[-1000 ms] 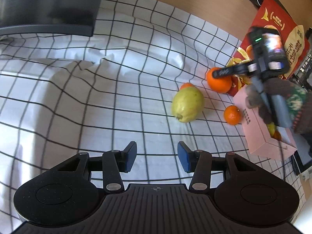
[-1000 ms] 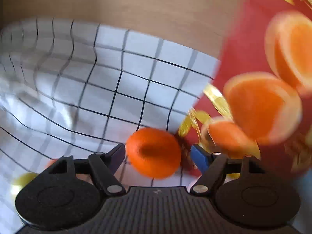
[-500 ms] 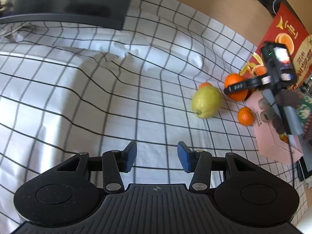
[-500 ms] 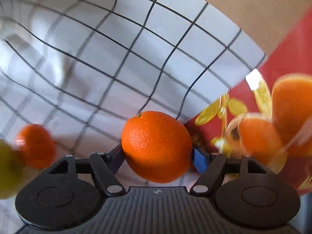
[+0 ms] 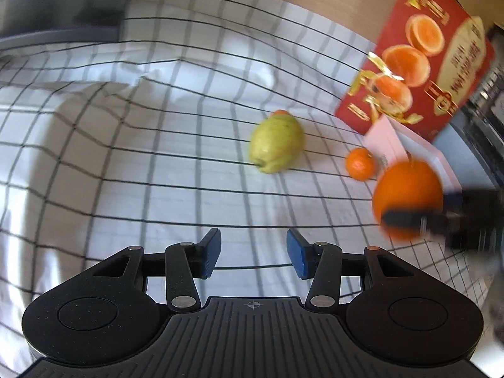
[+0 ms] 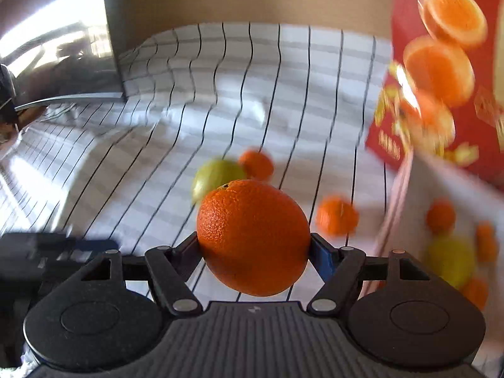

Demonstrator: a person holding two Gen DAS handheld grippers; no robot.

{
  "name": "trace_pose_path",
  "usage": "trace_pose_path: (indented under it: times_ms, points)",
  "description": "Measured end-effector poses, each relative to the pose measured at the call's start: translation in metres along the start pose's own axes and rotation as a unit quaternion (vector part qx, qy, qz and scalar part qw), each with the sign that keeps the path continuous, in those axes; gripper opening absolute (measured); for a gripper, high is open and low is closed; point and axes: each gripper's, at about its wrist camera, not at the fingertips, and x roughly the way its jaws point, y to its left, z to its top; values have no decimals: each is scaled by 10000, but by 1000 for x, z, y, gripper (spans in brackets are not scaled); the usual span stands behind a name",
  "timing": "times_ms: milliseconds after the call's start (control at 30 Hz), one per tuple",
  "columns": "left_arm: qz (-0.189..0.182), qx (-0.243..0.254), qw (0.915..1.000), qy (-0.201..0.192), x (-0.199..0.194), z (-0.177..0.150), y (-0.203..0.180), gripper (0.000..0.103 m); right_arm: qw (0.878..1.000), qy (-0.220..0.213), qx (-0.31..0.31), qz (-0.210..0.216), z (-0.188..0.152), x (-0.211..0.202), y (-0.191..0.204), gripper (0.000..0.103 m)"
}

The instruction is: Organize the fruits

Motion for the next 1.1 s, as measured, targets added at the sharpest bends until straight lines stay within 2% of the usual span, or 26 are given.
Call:
trace_pose_path:
  times_ms: [167, 300, 333, 567, 700, 833, 967, 1100]
  points:
    - [-131, 369, 9992, 115, 12, 4, -26, 51, 9995, 132, 192, -193, -59, -10, -4, 72]
    - [-219, 686, 9973, 160, 21, 8, -48, 51, 9969, 261, 649, -358, -96, -15, -28, 72]
    - [-222, 774, 9966, 157, 23, 9, -54, 51, 9960, 171, 829, -299, -104, -19, -35, 72]
    - [-88, 997, 9949, -114, 31, 32, -68, 51, 9922, -143, 1167, -416, -126, -31, -51, 73]
    - [77, 1125, 9933, -257, 38, 61, -68, 51, 9909, -245, 1118, -713, -129, -29, -43, 75]
    - [53, 1366, 9906, -71, 62, 90, -77, 51, 9879, -104, 1370, -726, -138, -21, -44, 75]
    - [436, 1680, 9847, 172, 94, 116, -83, 51, 9875, -93, 1366, -776, -144, -20, -41, 77]
    - [677, 1926, 9776, 517, 121, 127, -79, 51, 9889, -115, 1222, -840, -147, -19, -36, 80]
